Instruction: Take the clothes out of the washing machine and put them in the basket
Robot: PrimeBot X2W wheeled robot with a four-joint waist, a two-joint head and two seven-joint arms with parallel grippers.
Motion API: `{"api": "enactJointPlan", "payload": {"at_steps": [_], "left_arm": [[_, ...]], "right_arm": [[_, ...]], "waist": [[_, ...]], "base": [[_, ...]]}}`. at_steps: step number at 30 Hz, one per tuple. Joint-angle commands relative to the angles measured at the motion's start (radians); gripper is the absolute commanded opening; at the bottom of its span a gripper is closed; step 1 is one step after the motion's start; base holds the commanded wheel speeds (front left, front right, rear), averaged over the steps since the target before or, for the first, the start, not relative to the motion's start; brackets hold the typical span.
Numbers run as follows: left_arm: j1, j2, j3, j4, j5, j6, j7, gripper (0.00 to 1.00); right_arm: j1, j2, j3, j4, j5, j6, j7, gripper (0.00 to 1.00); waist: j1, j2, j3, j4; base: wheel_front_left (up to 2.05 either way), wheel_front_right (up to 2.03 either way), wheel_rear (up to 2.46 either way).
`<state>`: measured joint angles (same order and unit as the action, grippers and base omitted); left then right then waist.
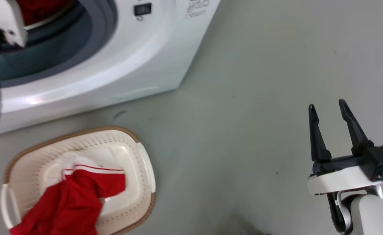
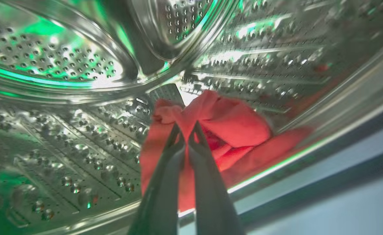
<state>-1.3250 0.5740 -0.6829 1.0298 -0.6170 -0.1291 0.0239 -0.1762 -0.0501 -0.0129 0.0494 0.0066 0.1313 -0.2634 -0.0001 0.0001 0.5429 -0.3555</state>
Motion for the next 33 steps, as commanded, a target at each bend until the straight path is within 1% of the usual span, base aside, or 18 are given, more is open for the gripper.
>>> {"api": "enactJointPlan", "payload": {"at_steps": [1, 5, 8, 11, 13, 20, 24, 28, 30, 33], "left_arm": [[0.039, -0.011, -0.001, 0.006, -0.003, 0.003, -0.044, 0.00], [0.129, -0.054, 0.000, 0.015, -0.013, 0.019, -0.172, 0.00], [0.194, -0.081, -0.001, 0.008, -0.014, 0.025, -0.247, 0.00], [0.262, -0.105, 0.011, -0.018, -0.018, 0.038, -0.280, 0.00], [0.306, -0.114, 0.028, -0.050, -0.019, 0.055, -0.288, 0.00], [0.490, -0.108, 0.160, -0.337, 0.030, 0.124, -0.289, 0.00], [0.600, -0.109, 0.222, -0.502, 0.063, 0.146, -0.289, 0.00], [0.700, -0.103, 0.250, -0.648, 0.085, 0.160, -0.289, 0.00], [0.753, -0.099, 0.248, -0.708, 0.079, 0.166, -0.288, 0.00], [0.820, -0.080, 0.241, -0.801, 0.066, 0.178, -0.257, 0.00]], "right_arm": [[0.024, 0.000, -0.006, 0.007, -0.012, -0.001, -0.002, 1.00], [0.042, 0.000, -0.019, 0.019, -0.036, -0.001, -0.002, 1.00], [0.063, 0.000, -0.025, 0.029, -0.049, -0.001, -0.002, 1.00], [0.079, 0.000, -0.029, 0.036, -0.063, -0.001, -0.002, 1.00], [0.097, 0.000, -0.034, 0.040, -0.074, -0.001, -0.002, 1.00], [0.148, 0.000, -0.048, 0.046, -0.089, -0.001, -0.002, 1.00], [0.171, 0.000, -0.054, 0.053, -0.092, -0.001, -0.002, 1.00], [0.189, 0.000, -0.055, 0.057, -0.094, -0.001, -0.002, 1.00], [0.202, 0.000, -0.057, 0.061, -0.094, -0.001, -0.002, 1.00], [0.204, 0.000, -0.059, 0.063, -0.092, -0.001, -0.002, 1.00]], "waist": [[0.0001, -0.0001, -0.082, 0.056], [0.0001, -0.0001, -0.154, 0.090], [0.0001, -0.0001, -0.209, 0.111], [0.0001, -0.0001, -0.264, 0.135], [0.0001, -0.0001, -0.304, 0.153], [0.0001, -0.0001, -0.412, 0.204], [0.0001, -0.0001, -0.452, 0.232], [0.0001, -0.0001, -0.476, 0.257], [0.0001, -0.0001, -0.484, 0.268], [0.0001, -0.0001, -0.486, 0.283]], "base": [[0.00, 0.00, 0.00], [0.00, 0.00, 0.00], [0.00, 0.00, 0.00], [0.00, 0.00, 0.00], [0.00, 0.00, 0.00], [0.00, 0.00, 0.00], [0.00, 0.00, 0.00], [0.00, 0.00, 0.00], [0.00, 0.00, 0.00], [0.00, 0.00, 0.00]]}}
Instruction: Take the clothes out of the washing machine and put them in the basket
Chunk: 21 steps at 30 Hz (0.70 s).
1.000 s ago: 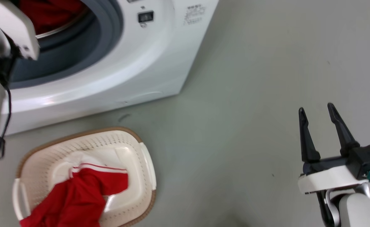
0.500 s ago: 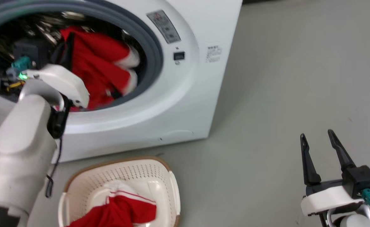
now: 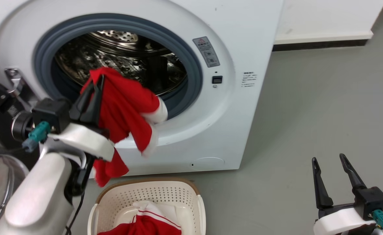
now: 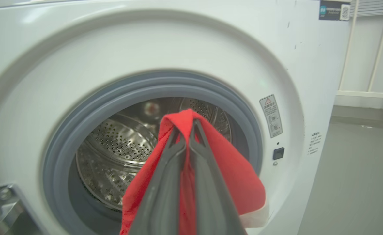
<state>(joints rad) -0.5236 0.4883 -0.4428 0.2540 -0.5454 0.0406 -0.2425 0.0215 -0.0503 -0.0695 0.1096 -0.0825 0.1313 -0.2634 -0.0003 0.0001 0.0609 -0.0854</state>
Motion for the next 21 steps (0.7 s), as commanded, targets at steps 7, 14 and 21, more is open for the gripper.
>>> {"api": "enactJointPlan", "payload": {"at_steps": [7, 14, 21], "left_arm": [[0.144, 0.034, -0.030, -0.157, -0.028, 0.033, 0.092, 0.00], [0.208, 0.014, -0.090, -0.133, -0.049, 0.013, 0.150, 0.00], [0.185, -0.031, -0.173, 0.016, -0.041, -0.047, 0.182, 0.00]], "right_arm": [[0.000, 0.000, -0.006, 0.008, 0.016, -0.001, -0.002, 1.00], [-0.033, 0.000, -0.010, 0.002, 0.003, -0.001, -0.002, 1.00], [-0.079, 0.000, -0.015, -0.013, -0.005, -0.001, -0.002, 1.00]], "waist": [[0.0003, -0.0001, 0.027, 0.044], [0.0003, -0.0001, 0.108, 0.061], [0.0003, -0.0001, 0.231, 0.053]], "base": [[0.00, 0.00, 0.00], [0.00, 0.00, 0.00], [0.00, 0.00, 0.00]]}}
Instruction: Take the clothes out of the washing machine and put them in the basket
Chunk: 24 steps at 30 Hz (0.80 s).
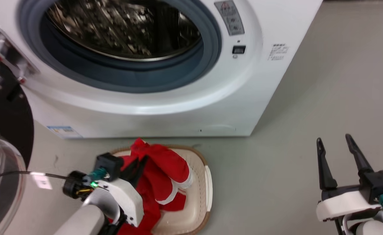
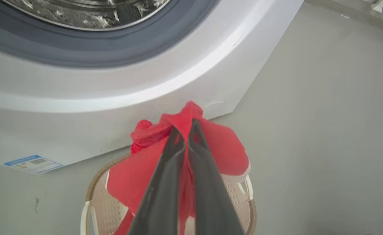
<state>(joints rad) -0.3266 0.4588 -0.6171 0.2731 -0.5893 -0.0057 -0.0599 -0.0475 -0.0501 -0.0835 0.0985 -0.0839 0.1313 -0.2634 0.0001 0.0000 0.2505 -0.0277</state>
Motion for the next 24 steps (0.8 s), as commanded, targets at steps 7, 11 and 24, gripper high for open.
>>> {"api": "enactJointPlan", "payload": {"at_steps": [7, 11, 24], "left_arm": [[-0.116, -0.058, -0.062, 0.230, 0.059, -0.056, -0.044, 0.00], [-0.220, -0.115, -0.095, 0.412, 0.083, -0.083, -0.064, 0.00], [-0.447, -0.216, -0.137, 0.833, 0.085, -0.115, -0.104, 0.00]], "right_arm": [[-0.066, 0.000, -0.006, -0.030, -0.009, -0.001, -0.002, 1.00], [-0.097, 0.000, -0.017, -0.044, -0.001, -0.001, -0.002, 1.00], [-0.141, 0.000, -0.030, -0.084, 0.039, -0.001, -0.002, 1.00]], "waist": [[-0.0001, 0.0000, 0.197, -0.030], [-0.0001, 0.0000, 0.303, -0.055], [-0.0001, 0.0000, 0.486, -0.115]], "base": [[0.00, 0.00, 0.00], [0.00, 0.00, 0.00], [0.00, 0.00, 0.00]]}}
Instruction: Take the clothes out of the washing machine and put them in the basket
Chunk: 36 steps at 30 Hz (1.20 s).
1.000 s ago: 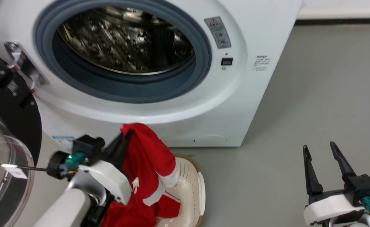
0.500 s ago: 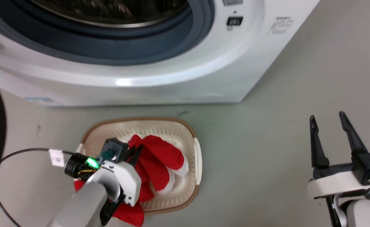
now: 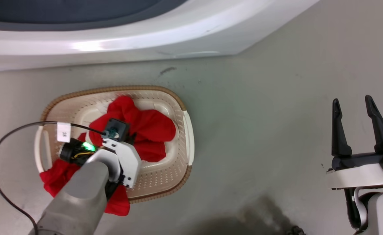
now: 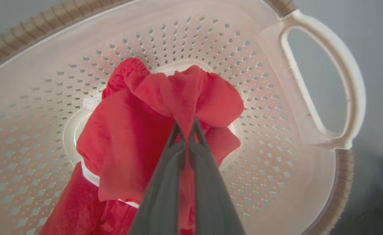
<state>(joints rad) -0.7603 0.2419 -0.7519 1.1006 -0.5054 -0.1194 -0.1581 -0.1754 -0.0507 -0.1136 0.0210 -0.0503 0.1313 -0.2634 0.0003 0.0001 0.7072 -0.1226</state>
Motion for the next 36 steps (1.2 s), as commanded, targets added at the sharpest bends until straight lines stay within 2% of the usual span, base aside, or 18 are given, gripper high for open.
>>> {"api": "enactJointPlan", "payload": {"at_steps": [1, 9, 10, 11, 16, 21, 27, 30, 36], "left_arm": [[-0.026, -0.004, -0.005, 0.026, 0.002, -0.002, -0.007, 0.00], [-0.057, -0.024, -0.005, 0.133, 0.006, 0.032, -0.077, 0.00], [-0.055, -0.029, -0.005, 0.139, 0.004, 0.034, -0.083, 0.06], [-0.049, -0.034, -0.002, 0.144, 0.000, 0.039, -0.086, 1.00], [-0.042, -0.043, 0.004, 0.155, -0.007, 0.044, -0.101, 1.00], [-0.010, -0.054, 0.005, 0.133, -0.014, 0.018, -0.108, 1.00], [0.063, -0.020, 0.076, -0.055, -0.003, 0.025, -0.107, 1.00], [0.111, 0.006, 0.143, -0.199, 0.028, 0.056, -0.107, 1.00], [0.224, 0.034, 0.248, -0.391, 0.086, 0.072, -0.107, 1.00]], "right_arm": [[-0.014, 0.001, 0.001, -0.007, 0.008, -0.001, -0.002, 1.00], [-0.029, 0.001, 0.010, -0.001, 0.017, -0.001, -0.002, 1.00], [-0.030, 0.001, 0.012, 0.002, 0.017, -0.001, -0.002, 1.00], [-0.028, 0.001, 0.015, 0.009, 0.023, -0.001, -0.002, 1.00], [-0.035, 0.001, 0.014, 0.033, 0.019, -0.001, -0.002, 1.00], [-0.029, 0.001, 0.007, 0.053, 0.001, -0.001, -0.002, 1.00], [-0.013, 0.001, -0.039, 0.071, -0.024, -0.001, -0.002, 1.00], [0.003, 0.000, -0.059, 0.082, -0.034, -0.001, -0.002, 1.00], [0.037, 0.001, -0.071, 0.101, -0.053, -0.001, -0.002, 1.00]], "waist": [[-0.0003, -0.0001, 0.039, -0.023], [-0.0003, -0.0001, 0.073, -0.027], [-0.0003, -0.0001, 0.071, -0.026], [-0.0003, -0.0001, 0.066, -0.025], [-0.0003, -0.0001, 0.022, -0.016], [-0.0003, -0.0001, -0.068, -0.010], [-0.0003, -0.0001, -0.213, 0.011], [-0.0003, -0.0001, -0.295, 0.025], [-0.0003, -0.0001, -0.429, 0.057]], "base": [[0.00, 0.00, 0.00], [0.00, 0.00, 0.00], [0.00, 0.00, 0.00], [0.00, 0.00, 0.00], [0.00, 0.00, 0.00], [0.00, 0.00, 0.00], [0.00, 0.00, 0.00], [0.00, 0.00, 0.00], [0.00, 0.00, 0.00]]}}
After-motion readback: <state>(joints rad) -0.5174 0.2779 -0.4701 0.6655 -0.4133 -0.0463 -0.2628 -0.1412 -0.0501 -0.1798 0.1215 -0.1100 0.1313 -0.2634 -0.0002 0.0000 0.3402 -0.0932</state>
